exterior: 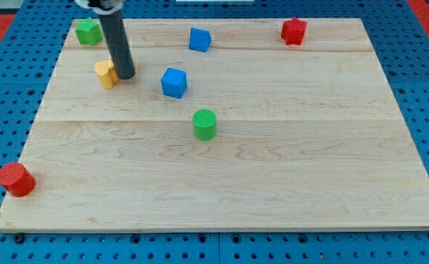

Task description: Move the yellow heart to the center left of the board

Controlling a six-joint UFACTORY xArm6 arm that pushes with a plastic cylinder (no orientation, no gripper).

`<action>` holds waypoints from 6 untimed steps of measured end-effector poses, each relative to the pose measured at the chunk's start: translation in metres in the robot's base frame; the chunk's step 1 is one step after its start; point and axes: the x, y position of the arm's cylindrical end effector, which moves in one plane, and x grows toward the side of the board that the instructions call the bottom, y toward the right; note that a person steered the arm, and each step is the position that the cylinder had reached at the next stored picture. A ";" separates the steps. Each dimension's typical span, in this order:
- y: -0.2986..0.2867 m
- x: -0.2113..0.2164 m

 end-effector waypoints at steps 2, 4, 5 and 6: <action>-0.052 -0.019; -0.119 -0.030; -0.089 0.016; -0.091 0.021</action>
